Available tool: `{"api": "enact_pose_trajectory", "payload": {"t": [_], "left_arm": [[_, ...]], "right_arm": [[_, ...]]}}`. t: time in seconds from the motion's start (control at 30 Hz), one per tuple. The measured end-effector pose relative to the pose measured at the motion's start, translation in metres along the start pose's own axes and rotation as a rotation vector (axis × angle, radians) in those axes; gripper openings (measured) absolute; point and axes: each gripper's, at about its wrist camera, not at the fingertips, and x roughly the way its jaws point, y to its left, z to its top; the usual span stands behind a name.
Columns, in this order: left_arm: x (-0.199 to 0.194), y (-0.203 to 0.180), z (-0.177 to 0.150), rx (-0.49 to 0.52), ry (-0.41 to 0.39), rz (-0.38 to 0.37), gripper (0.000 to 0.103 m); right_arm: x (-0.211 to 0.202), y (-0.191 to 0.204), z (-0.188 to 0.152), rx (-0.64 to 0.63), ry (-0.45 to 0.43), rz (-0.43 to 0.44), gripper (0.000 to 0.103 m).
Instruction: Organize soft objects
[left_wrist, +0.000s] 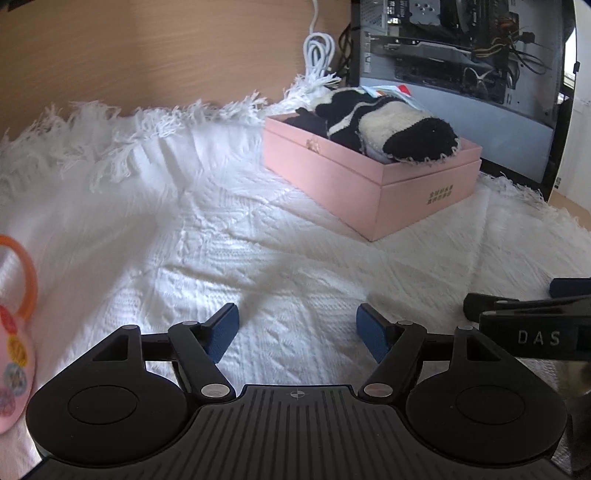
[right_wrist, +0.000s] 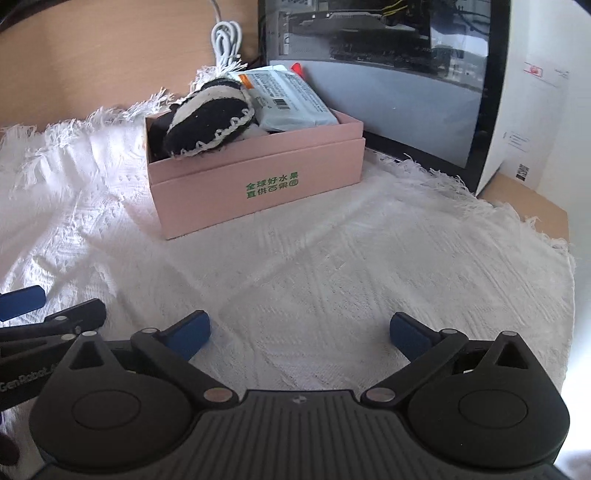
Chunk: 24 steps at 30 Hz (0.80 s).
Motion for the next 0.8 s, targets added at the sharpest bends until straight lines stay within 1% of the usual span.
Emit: {"api": "enact_pose_trajectory", "payload": {"t": [0.17,0.5,0.8], "left_arm": [[0.0058,-0.0003,0.0025,0.005,-0.01,-0.02,0.078],[0.0038,0.0004,0.001,0.006,-0.013,-0.028,0.078],[0.004,0.0008,0.0009,0.005,-0.013,-0.032,0.078]], "right_arm": [[-0.0021,-0.0004,-0.0031,0.015,-0.017,-0.004,0.103],[-0.0029,-0.0003,-0.0057,0.013,-0.041,-0.012,0.103],[-0.0034,0.0,-0.0059,0.013,-0.042,-0.01,0.103]]}}
